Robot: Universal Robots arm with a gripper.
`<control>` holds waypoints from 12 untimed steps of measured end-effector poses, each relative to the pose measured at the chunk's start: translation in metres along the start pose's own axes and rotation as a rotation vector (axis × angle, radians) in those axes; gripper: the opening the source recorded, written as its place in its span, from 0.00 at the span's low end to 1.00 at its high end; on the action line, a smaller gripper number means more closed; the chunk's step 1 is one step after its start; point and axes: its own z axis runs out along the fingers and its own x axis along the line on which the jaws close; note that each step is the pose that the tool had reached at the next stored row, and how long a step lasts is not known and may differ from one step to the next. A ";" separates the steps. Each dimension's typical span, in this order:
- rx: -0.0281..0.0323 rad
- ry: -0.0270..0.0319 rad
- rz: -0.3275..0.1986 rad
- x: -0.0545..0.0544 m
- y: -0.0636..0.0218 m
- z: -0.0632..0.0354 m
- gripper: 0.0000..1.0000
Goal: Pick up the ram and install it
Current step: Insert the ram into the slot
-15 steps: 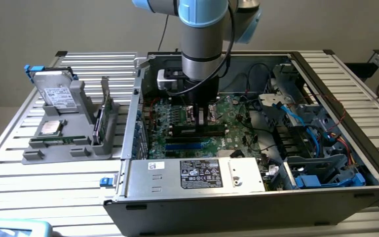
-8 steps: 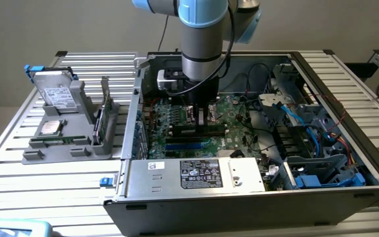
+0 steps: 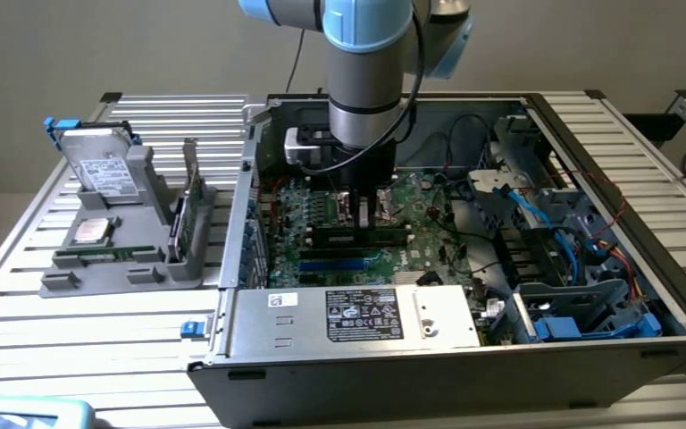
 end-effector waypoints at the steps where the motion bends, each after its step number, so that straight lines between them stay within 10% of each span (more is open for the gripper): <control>1: 0.0001 -0.0003 0.001 0.000 0.0000 0.0001 0.22; 12: -0.0011 0.0160 0.008 -0.002 -0.0019 -0.0323 0.29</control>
